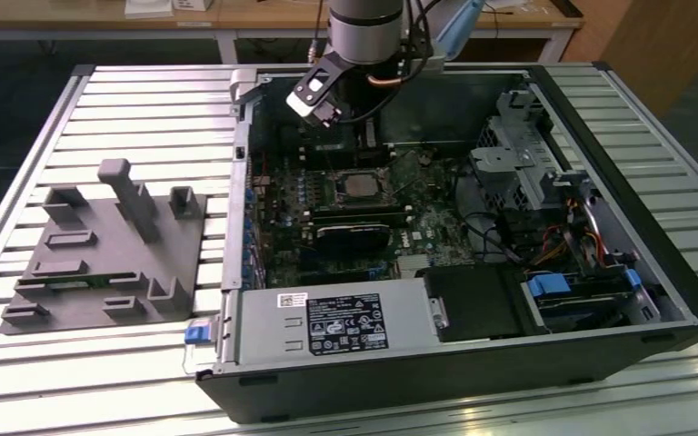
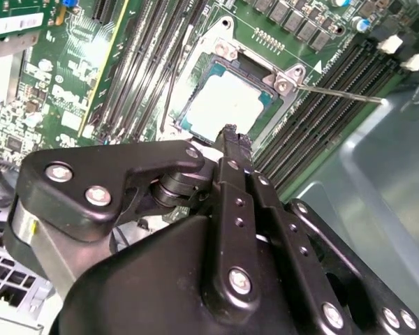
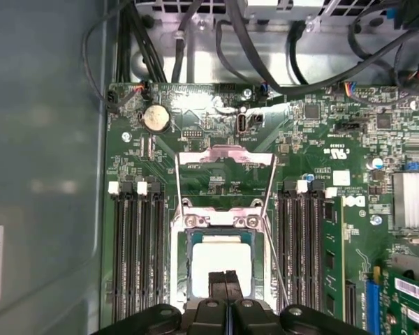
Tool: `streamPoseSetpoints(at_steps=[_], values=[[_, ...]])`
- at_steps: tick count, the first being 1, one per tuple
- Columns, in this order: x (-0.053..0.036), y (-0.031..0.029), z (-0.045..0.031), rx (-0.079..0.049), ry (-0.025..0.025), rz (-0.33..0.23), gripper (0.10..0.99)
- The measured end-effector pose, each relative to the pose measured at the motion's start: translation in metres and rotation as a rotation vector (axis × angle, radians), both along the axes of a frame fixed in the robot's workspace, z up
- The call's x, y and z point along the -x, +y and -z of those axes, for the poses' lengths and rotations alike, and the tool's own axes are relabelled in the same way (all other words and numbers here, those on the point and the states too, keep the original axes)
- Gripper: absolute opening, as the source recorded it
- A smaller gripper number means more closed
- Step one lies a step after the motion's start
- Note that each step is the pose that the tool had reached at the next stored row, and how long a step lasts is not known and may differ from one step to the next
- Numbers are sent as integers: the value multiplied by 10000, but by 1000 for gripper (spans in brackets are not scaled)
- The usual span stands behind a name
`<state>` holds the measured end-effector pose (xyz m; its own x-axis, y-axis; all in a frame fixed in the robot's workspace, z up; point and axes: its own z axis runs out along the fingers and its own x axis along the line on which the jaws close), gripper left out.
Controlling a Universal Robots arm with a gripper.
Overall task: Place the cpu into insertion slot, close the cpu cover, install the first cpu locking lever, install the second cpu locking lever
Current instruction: 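Place the cpu into insertion slot, then close the cpu cover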
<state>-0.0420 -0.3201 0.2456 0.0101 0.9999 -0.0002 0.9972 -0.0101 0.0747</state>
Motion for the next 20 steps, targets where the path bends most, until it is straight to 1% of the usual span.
streamPoseSetpoints(at_steps=[3, 5, 15, 20], values=[[0, 0, -5, -4, -2, 0, 106], [0, 0, -6, -62, 0, 0, 106], [-32, 0, -6, -61, 0, 0, 106], [-64, 0, -6, -62, 0, -1, 106]])
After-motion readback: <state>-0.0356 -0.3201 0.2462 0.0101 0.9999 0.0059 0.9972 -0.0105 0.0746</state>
